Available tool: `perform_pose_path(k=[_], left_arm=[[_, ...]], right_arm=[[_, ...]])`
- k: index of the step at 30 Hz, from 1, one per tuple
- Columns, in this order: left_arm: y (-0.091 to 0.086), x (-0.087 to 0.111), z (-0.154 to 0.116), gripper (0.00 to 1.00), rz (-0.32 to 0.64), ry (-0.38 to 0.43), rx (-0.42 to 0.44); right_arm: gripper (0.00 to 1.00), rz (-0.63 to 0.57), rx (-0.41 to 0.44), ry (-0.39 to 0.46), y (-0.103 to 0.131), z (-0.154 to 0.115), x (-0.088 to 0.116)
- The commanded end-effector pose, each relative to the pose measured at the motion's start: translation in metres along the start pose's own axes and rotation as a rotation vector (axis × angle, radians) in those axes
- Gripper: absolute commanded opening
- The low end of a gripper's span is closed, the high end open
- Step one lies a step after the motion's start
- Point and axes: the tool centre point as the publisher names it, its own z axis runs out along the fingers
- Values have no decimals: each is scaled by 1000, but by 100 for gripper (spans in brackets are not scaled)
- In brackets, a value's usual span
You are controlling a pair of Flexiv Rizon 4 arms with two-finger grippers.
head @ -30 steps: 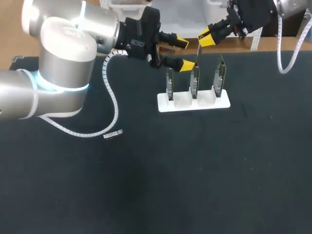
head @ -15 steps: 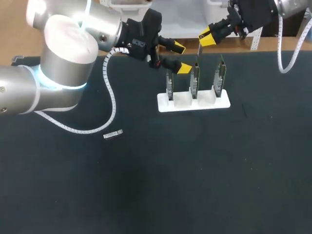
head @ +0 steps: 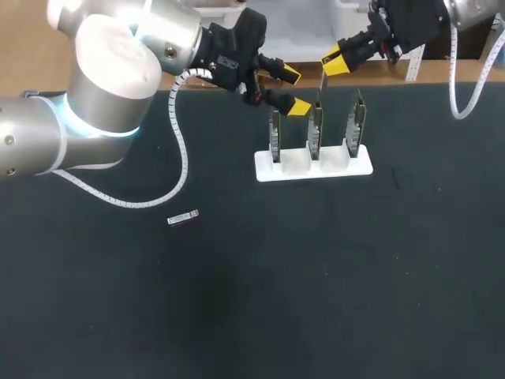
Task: Pick up the optical module with the left hand, and insert it into the network port with the right hand.
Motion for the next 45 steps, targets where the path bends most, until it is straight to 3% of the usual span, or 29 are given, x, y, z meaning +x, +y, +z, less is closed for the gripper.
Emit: perform_pose_path(k=[1,18,45], left_arm=[[3,-1,2,100,-4,10,3],[11,-1,5,100,3,-22,15],[11,-7,5,100,11,-8,20]], right_arm=[[0,0,-3,-1,-1,0,0],[0,-1,-9,-2,-2,0,0],[0,-9,-32,2,-2,1,0]])
